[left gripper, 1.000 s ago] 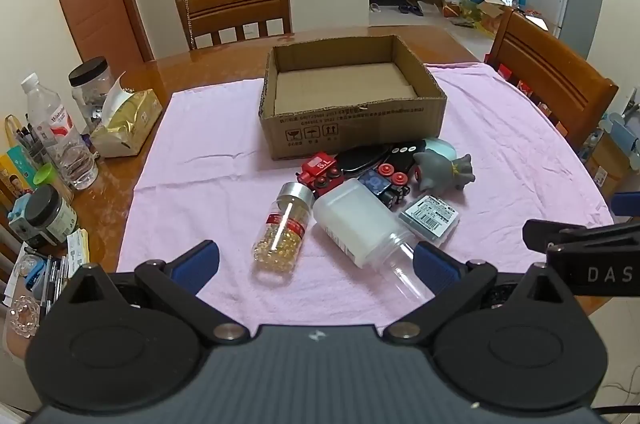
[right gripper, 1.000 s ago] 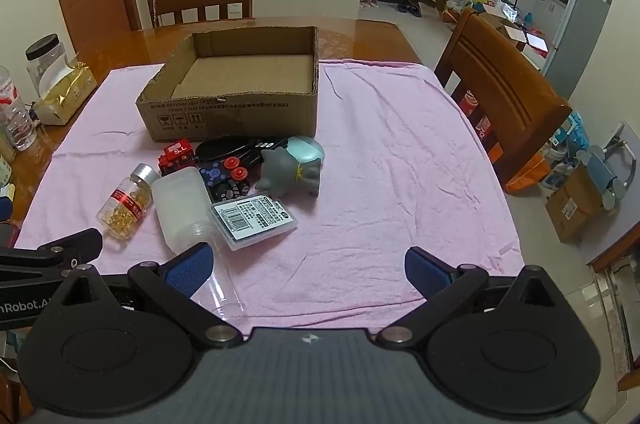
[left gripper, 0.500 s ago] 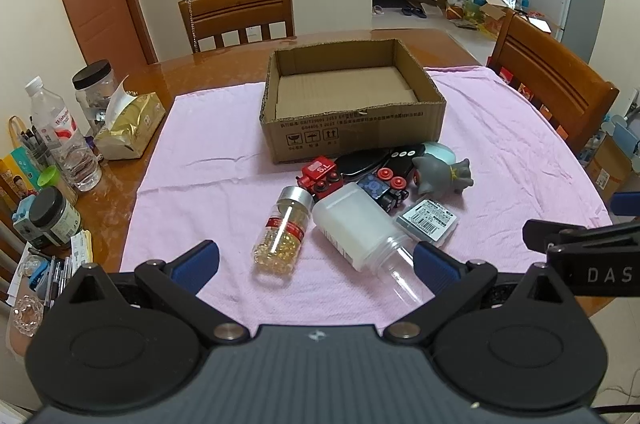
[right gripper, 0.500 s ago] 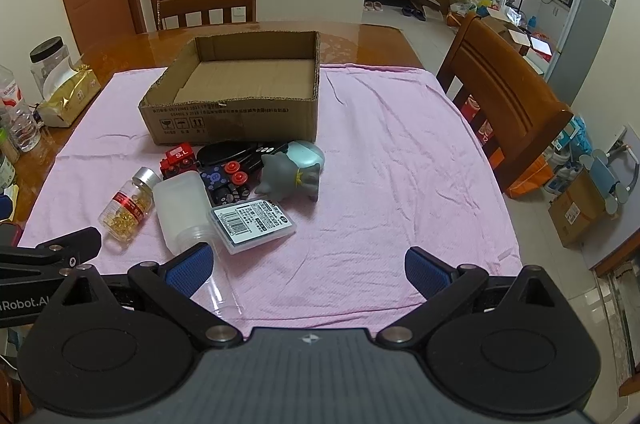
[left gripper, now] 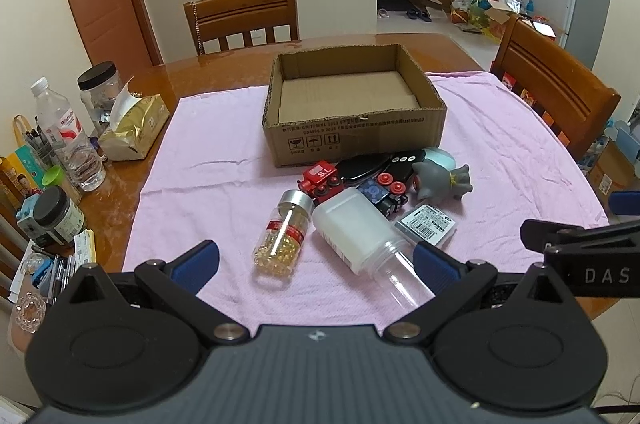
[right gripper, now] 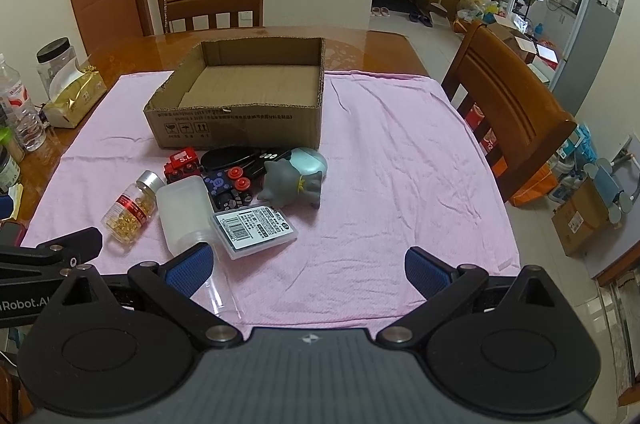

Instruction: Organize rigid objects

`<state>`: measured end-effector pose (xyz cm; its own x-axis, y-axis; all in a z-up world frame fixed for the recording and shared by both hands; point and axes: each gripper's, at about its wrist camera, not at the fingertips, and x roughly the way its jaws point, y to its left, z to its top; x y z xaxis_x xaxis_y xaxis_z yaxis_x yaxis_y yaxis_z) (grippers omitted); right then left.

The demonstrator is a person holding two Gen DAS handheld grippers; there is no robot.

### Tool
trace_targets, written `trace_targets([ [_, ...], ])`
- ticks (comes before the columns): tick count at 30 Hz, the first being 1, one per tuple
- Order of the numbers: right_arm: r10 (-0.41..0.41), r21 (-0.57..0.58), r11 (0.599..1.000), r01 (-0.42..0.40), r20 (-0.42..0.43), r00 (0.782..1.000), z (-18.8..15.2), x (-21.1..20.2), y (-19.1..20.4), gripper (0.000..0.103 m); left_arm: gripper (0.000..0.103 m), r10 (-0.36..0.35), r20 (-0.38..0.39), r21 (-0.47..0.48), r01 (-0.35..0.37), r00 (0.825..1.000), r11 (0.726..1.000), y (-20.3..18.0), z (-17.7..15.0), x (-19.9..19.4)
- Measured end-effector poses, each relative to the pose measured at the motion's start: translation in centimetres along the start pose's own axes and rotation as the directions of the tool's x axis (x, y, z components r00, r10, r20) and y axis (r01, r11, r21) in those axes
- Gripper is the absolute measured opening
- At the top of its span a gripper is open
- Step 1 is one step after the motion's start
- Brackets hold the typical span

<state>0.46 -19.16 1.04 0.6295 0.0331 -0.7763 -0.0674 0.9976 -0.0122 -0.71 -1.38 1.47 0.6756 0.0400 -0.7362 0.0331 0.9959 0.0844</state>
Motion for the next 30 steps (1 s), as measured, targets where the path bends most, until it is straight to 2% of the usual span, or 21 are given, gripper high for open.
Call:
trace_targets([
  [30,0.021,-0.016,1.000,-0.021,0.011,1.000,0.72,-0.39,-0.75,0.103,0.102,0.007,0.007,-0.008,-0.007,1.000,1.000,-0.60,0.63,-0.70],
])
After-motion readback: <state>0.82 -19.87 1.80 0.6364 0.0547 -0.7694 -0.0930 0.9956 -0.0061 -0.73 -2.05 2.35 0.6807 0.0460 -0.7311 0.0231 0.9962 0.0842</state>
